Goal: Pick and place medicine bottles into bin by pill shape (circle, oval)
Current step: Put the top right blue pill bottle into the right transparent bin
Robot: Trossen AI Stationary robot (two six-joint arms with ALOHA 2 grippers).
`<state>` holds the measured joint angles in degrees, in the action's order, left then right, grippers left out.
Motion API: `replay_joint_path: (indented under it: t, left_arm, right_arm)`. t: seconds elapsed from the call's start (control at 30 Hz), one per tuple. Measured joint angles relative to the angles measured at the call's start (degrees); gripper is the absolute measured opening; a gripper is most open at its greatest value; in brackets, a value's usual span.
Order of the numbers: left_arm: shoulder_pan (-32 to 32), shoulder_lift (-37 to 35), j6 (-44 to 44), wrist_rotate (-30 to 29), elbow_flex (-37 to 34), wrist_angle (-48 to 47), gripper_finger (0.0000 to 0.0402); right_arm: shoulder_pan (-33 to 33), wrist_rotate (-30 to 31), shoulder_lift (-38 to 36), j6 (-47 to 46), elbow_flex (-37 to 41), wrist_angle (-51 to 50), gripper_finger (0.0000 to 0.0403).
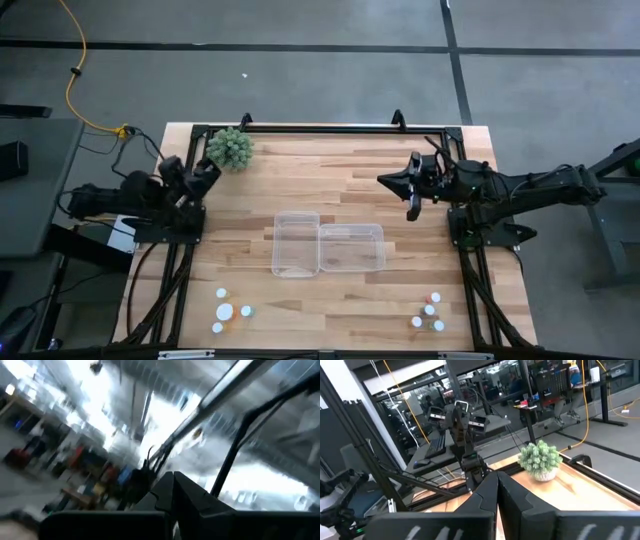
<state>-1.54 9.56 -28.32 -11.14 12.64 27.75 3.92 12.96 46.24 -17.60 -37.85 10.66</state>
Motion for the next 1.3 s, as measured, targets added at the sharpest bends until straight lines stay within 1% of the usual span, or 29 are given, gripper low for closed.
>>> replay_joint_path:
  t: [0.1, 0.2, 0.23, 0.3, 0.37, 0.5, 0.63, 0.7, 0.93, 1.07, 1.13, 1.2, 1.3]
  left_arm:
    - [0.0, 7.5, 0.5, 0.2, 9.7, -14.7, 0.0000]
    - [0.0, 14.5, 4.6, 0.4, 19.8, -30.7, 0.0000]
    - [0.0, 16.5, 6.2, 0.4, 22.5, -35.0, 0.0000]
    - [0.0, 20.0, 8.9, 0.4, 26.3, -39.4, 0.0000]
    - [0.0, 22.1, 11.6, 0.4, 28.1, -39.7, 0.0000]
    - [0.0, 24.3, 16.1, 0.2, 28.5, -35.6, 0.0000]
    - [0.0, 25.7, 18.4, -2.1, 28.4, -35.3, 0.0001]
    - [0.0, 26.1, 19.5, -3.2, 28.4, -35.7, 0.0000]
    - [0.0, 26.6, 21.5, -3.4, 28.4, -35.5, 0.0000]
    - [0.0, 26.5, 21.5, -3.4, 28.4, -35.7, 0.0001]
    - [0.0, 26.4, 21.5, -3.4, 28.4, -35.6, 0.0000]
    - [0.0, 26.4, 21.5, -3.4, 28.4, -35.7, 0.0000]
    - [0.0, 26.4, 21.5, -3.4, 28.4, -35.7, 0.0001]
  right_arm:
    - [0.0, -1.5, 0.0, 0.3, 0.0, 0.6, 0.0000]
    - [0.0, -3.9, 0.0, 0.7, 0.0, 0.7, 0.0000]
    - [0.0, -4.6, 0.0, 0.3, 0.0, 0.8, 0.0000]
    - [0.0, -5.8, 0.0, -0.1, 0.0, 0.9, 0.0000]
    - [0.0, -7.1, 0.0, 0.0, 0.0, 1.3, 0.0000]
    - [0.0, -7.5, 0.0, 0.1, 0.0, 1.5, 0.0000]
    - [0.0, -7.5, 0.0, 0.1, 0.0, 1.6, 0.0000]
    - [0.0, -7.4, 0.0, -0.2, 0.0, 2.4, 0.0000]
    - [0.0, -7.4, 0.0, -0.3, 0.0, 9.1, 0.0000]
    - [0.0, -7.4, 0.0, -0.1, 0.0, 9.0, 0.0002]
    - [0.0, -7.1, 0.0, 0.2, 0.0, 8.6, 0.0007]
    - [0.0, -5.6, 0.4, 0.6, 0.0, 8.4, 0.0019]
    - [0.0, -3.7, 1.3, -1.2, 0.0, 7.5, 0.0057]
